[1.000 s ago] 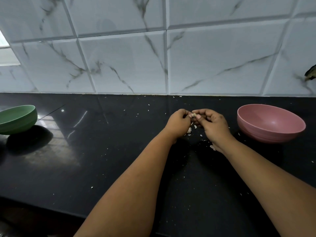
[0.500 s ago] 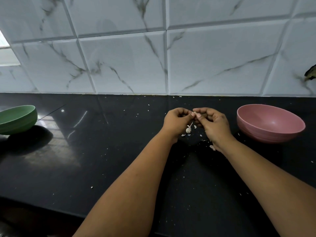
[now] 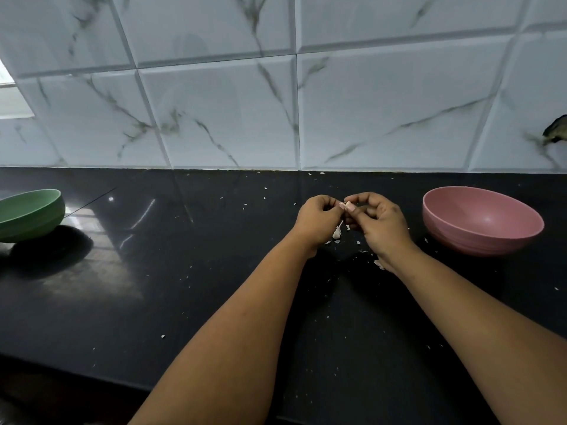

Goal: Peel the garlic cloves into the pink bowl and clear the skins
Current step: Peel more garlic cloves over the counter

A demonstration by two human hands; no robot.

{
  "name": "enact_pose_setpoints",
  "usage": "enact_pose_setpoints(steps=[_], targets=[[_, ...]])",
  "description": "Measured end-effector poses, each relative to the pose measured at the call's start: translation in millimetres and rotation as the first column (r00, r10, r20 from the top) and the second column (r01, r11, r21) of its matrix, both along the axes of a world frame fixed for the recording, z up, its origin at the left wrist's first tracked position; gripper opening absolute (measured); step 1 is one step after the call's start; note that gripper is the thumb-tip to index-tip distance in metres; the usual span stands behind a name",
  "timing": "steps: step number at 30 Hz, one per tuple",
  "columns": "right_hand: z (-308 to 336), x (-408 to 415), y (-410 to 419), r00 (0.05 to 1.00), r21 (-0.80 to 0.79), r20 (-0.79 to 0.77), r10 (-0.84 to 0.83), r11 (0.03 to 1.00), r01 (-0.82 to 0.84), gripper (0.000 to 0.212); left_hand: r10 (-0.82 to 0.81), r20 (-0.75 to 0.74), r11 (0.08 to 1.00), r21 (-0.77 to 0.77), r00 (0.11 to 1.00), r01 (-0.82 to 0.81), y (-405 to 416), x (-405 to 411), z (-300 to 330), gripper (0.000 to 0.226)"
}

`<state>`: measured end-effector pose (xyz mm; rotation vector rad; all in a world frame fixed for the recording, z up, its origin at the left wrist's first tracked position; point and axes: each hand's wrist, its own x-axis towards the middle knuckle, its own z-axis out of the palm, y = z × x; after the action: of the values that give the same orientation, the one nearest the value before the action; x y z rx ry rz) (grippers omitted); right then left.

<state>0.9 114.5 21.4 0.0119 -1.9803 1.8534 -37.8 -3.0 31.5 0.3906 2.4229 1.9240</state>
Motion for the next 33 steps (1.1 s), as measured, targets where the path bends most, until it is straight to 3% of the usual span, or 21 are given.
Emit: enact_pose_setpoints(steps=[6, 9, 11, 12, 15, 17, 19, 22, 27, 33], targets=[[0, -1, -1, 0.999, -0.097, 0.018, 0.028, 0.995, -0.026, 0.009, -0.032, 0.079, 0.999, 0.009, 0.996, 0.032, 1, 3, 3, 0.017], [3, 0, 0, 0.998, -0.328, 0.034, 0.047, 0.944, -0.033, 0.012, -0.057, 0.186, 0.990, 0.136, 0.981, 0.032, -1, 7, 9, 0.019], [7, 1, 3, 0.997, -0.459, 0.046, 0.069, 0.888, -0.040, 0.012, 0.008, 0.244, 0.980, 0.193, 0.970, -0.057, -3, 8, 14, 0.023], [8, 1, 5, 0.996, -0.480, 0.047, 0.077, 0.876, -0.045, 0.012, 0.073, 0.202, 0.984, 0.147, 0.977, -0.103, -5, 7, 14, 0.026], [7, 1, 8, 0.995, -0.452, 0.049, 0.092, 0.890, -0.060, 0.013, 0.178, -0.131, 0.960, -0.195, 0.975, -0.201, -8, -2, 5, 0.039], [5, 1, 7, 0.993, -0.419, 0.059, 0.105, 0.905, -0.070, 0.016, 0.171, -0.246, 0.899, -0.358, 0.954, -0.253, -9, -1, 2, 0.032], [4, 0, 5, 0.991, -0.373, 0.072, 0.109, 0.925, -0.075, 0.020, 0.136, -0.214, 0.910, -0.360, 0.967, -0.207, -10, -1, 3, 0.009], [3, -2, 4, 0.992, -0.304, 0.085, 0.097, 0.950, -0.067, 0.022, 0.086, -0.184, 0.904, -0.399, 0.979, -0.155, -10, -2, 2, 0.045], [-1, -5, 5, 0.997, -0.196, 0.071, 0.039, 0.980, -0.025, 0.021, 0.120, -0.254, 0.963, -0.207, 0.960, -0.175, -6, 2, 3, 0.008], [-3, -5, 6, 0.998, -0.141, 0.067, 0.011, 0.990, -0.002, 0.011, 0.078, -0.172, 0.993, -0.077, 0.982, -0.092, -2, 1, -2, 0.004]])
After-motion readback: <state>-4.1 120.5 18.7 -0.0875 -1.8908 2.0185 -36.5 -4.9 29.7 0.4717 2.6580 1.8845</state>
